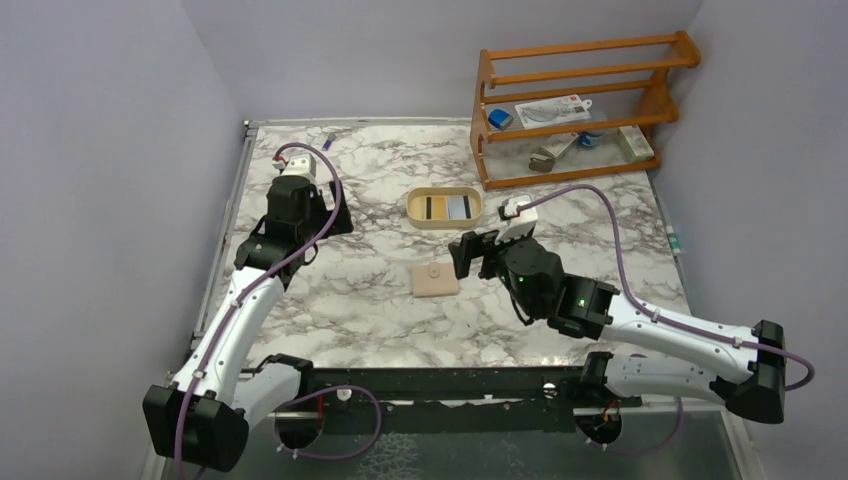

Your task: Take the credit cards out of the card holder

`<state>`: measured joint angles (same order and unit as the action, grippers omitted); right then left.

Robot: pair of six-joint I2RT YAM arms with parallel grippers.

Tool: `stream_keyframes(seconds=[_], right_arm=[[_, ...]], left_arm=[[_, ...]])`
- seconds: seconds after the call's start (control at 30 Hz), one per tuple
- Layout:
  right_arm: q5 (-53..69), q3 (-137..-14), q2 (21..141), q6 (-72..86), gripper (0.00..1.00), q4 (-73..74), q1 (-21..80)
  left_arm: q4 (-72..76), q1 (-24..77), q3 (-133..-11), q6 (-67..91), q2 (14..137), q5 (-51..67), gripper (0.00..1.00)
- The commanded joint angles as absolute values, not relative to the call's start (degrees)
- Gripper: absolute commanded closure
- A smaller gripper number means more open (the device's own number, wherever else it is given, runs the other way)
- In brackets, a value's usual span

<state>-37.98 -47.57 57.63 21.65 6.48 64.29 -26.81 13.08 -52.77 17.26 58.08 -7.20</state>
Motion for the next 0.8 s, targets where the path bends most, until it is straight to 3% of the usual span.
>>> stream_keyframes(seconds=[0.0,0.2,0.37,0.57,0.63,0.77], right_arm=[[-42.6,-48.0,58.4,17.5,0.00,3.7,64.2],[-41.5,-47.2,59.9,11.4,0.00,3.9,63.9],[-17.9,-52.6,70.8,17.4,0.03,11.7,59.8],[-16.9,-55.4,82.6,18.5,0.04,10.3,59.8],[-17.6,-57.3,86.7,18.9,0.08,10.4,59.7],[-15.3,-61.9,94.7,23.1,0.28,12.2,57.7]], left_arm=[[-25.5,12.7,-54.5,16.4,56.8,-7.8,0.01],[-25.4,12.5,-53.9,16.5,56.7,-6.3,0.01],[-25.6,9.7,-52.9,18.6,59.3,-0.3,0.01],[-27.0,8.9,-49.5,22.5,59.7,4.1,0.01],[-26.9,8.9,-48.2,23.6,58.2,4.9,0.01],[-26.7,8.9,-45.9,25.6,55.4,7.5,0.01]])
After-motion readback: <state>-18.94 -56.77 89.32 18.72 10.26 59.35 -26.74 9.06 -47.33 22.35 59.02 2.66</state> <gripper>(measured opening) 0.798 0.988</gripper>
